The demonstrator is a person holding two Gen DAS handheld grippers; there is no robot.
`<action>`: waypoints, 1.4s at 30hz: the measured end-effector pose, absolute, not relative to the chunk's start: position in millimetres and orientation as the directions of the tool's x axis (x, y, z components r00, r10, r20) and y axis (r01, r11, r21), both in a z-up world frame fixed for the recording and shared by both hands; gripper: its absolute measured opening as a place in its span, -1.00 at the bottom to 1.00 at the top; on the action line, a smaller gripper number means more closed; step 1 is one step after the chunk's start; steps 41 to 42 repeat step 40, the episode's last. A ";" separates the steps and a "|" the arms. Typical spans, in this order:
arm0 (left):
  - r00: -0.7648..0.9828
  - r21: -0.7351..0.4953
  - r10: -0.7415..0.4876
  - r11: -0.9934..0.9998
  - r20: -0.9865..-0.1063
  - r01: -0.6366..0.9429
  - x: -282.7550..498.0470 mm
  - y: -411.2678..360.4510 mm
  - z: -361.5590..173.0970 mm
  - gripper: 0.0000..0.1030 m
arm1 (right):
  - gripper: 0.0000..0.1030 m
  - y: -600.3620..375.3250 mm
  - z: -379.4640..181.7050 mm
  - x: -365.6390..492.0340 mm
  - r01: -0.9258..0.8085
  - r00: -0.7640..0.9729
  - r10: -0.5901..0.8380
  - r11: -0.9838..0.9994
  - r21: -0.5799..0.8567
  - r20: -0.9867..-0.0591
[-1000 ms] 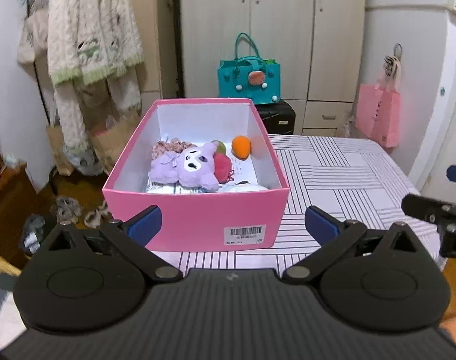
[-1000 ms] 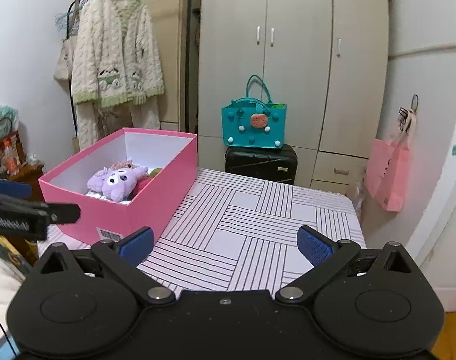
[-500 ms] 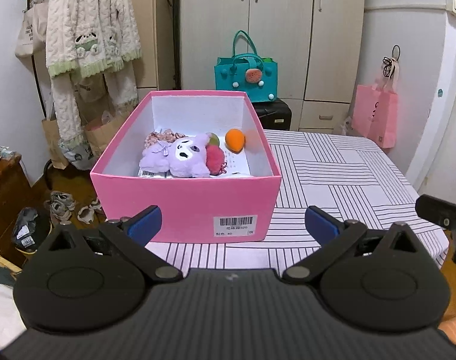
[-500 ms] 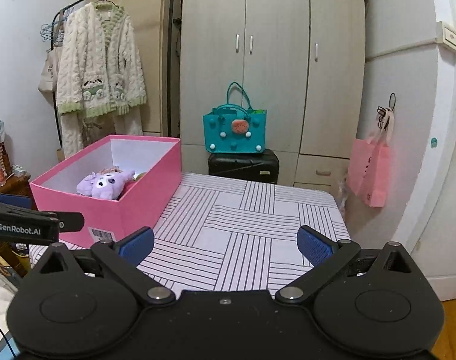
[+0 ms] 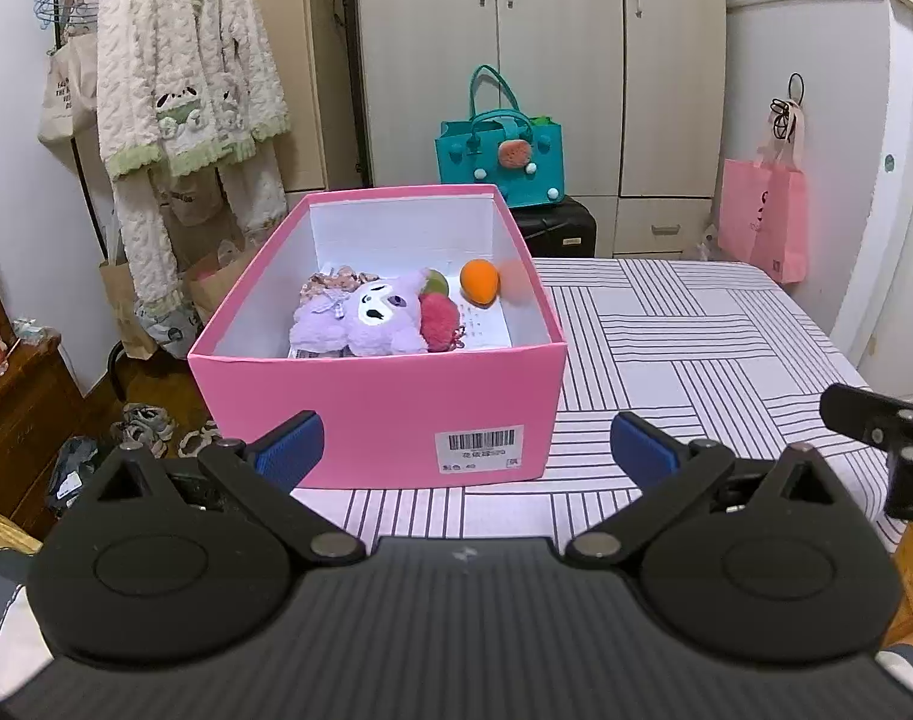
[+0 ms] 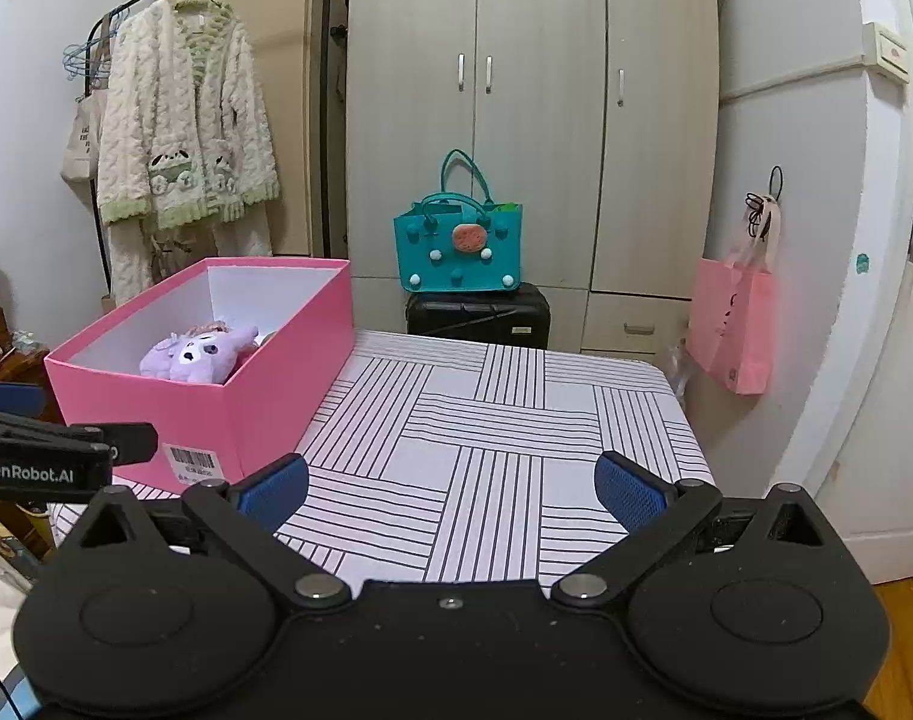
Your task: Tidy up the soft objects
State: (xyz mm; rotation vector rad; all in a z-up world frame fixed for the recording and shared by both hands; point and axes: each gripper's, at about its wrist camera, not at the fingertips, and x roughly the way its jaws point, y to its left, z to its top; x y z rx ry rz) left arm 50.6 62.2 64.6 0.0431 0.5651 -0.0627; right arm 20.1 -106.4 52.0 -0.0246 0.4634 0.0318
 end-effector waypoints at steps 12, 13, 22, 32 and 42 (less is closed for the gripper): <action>0.855 0.046 -0.043 0.996 -0.516 0.079 46.5 61.5 66.4 1.00 | 0.99 -116.0 55.3 14.1 0.007 0.913 0.000 1.000 0.015 -0.408; 0.857 0.046 -0.045 0.996 -0.513 0.080 45.2 60.9 66.9 1.00 | 0.99 -115.9 55.2 14.0 0.010 0.914 -0.004 1.000 0.011 -0.407; 0.871 0.033 -0.058 0.996 -0.487 0.085 41.1 61.2 66.8 1.00 | 1.00 -110.9 55.1 12.1 0.031 0.920 -0.038 0.999 -0.024 -0.389; 0.877 0.038 -0.055 0.996 -0.478 0.083 41.4 61.4 64.7 1.00 | 0.99 -110.3 55.6 13.9 0.031 0.919 -0.039 0.999 -0.027 -0.393; 0.863 0.038 -0.059 0.995 -0.502 0.090 43.2 61.0 66.7 1.00 | 0.99 -109.6 54.8 14.9 0.043 0.916 -0.059 0.998 -0.050 -0.398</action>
